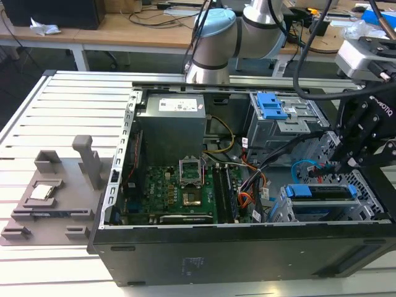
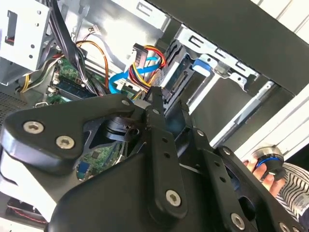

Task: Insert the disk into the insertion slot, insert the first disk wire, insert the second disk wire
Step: 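Insert the first disk wire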

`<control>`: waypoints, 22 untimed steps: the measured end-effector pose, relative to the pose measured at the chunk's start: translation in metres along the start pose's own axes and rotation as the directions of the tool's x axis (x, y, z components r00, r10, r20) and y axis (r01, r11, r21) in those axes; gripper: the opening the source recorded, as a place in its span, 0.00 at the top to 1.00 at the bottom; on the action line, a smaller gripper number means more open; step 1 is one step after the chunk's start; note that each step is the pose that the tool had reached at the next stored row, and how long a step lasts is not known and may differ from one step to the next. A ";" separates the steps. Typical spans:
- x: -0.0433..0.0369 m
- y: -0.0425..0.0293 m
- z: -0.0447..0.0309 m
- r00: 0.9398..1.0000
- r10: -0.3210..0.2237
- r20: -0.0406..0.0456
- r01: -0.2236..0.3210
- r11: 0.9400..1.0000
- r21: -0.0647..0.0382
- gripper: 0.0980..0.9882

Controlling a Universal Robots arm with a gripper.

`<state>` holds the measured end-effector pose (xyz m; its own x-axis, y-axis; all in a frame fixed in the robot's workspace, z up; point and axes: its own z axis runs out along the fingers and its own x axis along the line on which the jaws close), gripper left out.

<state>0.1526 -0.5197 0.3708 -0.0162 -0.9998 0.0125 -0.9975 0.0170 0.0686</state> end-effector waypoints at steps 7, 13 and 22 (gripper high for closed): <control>-0.0034 -0.0068 0.0114 1.000 0.000 0.000 0.000 1.000 -0.013 0.77; -0.0035 -0.0069 0.0118 1.000 0.000 0.000 0.000 1.000 -0.013 0.91; 0.0098 -0.0121 0.0225 1.000 0.001 -0.010 -0.001 1.000 -0.013 0.91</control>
<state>0.1630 -0.5299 0.3476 -0.0164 -0.9996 0.0222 -0.9965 0.0182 0.0813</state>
